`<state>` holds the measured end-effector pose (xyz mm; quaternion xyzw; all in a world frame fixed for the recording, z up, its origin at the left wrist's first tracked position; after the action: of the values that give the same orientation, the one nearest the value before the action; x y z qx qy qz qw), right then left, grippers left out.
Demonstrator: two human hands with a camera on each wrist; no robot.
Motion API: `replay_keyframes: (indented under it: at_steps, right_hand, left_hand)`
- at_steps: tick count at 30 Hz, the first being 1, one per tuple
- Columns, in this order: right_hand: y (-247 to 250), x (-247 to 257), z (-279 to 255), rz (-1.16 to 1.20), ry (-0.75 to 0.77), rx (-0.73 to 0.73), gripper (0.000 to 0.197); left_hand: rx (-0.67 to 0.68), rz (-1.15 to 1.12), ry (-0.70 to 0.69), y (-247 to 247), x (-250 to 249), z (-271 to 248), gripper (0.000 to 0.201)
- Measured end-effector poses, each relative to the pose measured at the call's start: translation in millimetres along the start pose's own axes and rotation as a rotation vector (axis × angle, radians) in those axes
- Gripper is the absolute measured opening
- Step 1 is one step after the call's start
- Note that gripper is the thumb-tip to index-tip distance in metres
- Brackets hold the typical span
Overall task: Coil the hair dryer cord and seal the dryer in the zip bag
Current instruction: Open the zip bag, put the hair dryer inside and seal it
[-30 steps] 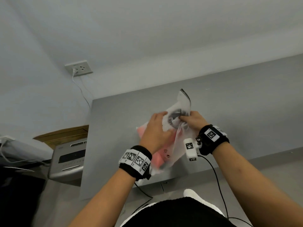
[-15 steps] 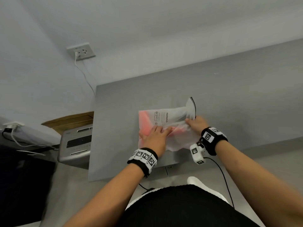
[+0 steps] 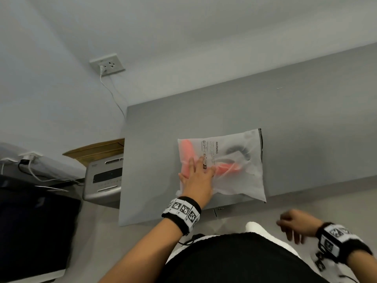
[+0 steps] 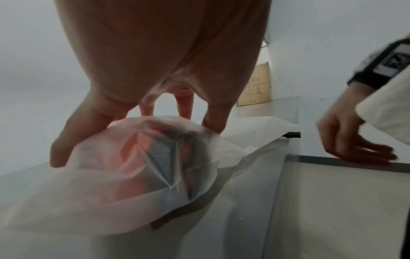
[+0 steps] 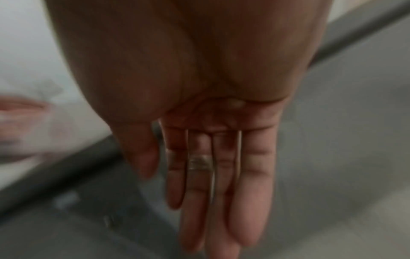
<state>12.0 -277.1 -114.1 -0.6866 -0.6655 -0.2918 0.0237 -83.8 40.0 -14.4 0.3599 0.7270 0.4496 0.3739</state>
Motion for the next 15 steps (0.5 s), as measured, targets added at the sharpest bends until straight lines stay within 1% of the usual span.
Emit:
replay_keyframes:
  at_steps: [3,5,6,7,8,9,10,11,12,13,14,15]
  right_hand:
    - [-41.2,-57.4,22.2,-0.066,-0.098,-0.035,0.019]
    - [-66.8,-90.0,41.0,-0.173,-0.159,-0.009,0.020]
    - [-78.4,-97.6,43.7,-0.223,-0.171,-0.008,0.026]
    - [-85.9,-94.9,38.7,-0.210,-0.160,-0.005,0.030]
    - [-92.6,-95.5,37.3,-0.190,-0.135,0.004,0.040]
    - [-92.0,-84.6,30.2,-0.128,-0.129,-0.020,0.065]
    - [-92.2,-74.6,31.1,-0.067,-0.149,-0.020,0.044]
    - [-91.9,-61.8,29.8,-0.062,-0.104,-0.002,0.036]
    - [-91.5,-58.9,35.4,-0.099,-0.060,-0.030,0.041]
    - [-89.5,-51.9,39.0,-0.118,-0.057,-0.016,0.039]
    - [-92.6,-49.8,44.9,-0.144,-0.037,-0.020,0.034]
    - [-90.5,-40.8,40.7,-0.120,-0.054,-0.047,0.027]
  left_hand:
    - [0.010,-0.003,0.012,-2.8,5.0,-2.9,0.060]
    - [0.004,-0.004,0.031,-3.0,6.4,0.0,0.058]
    - [-0.001,-0.002,0.048,-2.8,7.2,2.9,0.056]
    - [-0.009,-0.004,0.069,-3.2,8.5,6.5,0.053]
    - [-0.020,-0.009,0.091,-3.4,10.4,10.4,0.049]
    - [-0.032,-0.017,0.113,-3.8,12.3,14.7,0.043]
    - [-0.046,-0.024,0.133,-3.8,15.2,19.5,0.038]
    - [-0.058,-0.032,0.152,-3.7,17.7,23.2,0.034]
    - [-0.071,-0.036,0.171,-3.2,20.5,27.2,0.032]
    - [-0.086,-0.037,0.191,-2.2,24.0,31.6,0.032]
    - [-0.101,-0.039,0.212,-0.3,28.2,36.3,0.033]
    - [-0.113,-0.044,0.234,2.4,33.0,41.0,0.033]
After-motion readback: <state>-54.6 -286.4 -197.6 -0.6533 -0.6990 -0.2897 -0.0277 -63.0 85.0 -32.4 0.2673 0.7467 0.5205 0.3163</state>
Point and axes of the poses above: each hand's wrist, its own z-axis towards the middle knuckle, its own y-axis out of the back of the hand, x = y × z, the point moved 2 cm from there along z, towards the middle knuckle, and after that the axes turned 5 degrees about y, right-handed, at the moved point
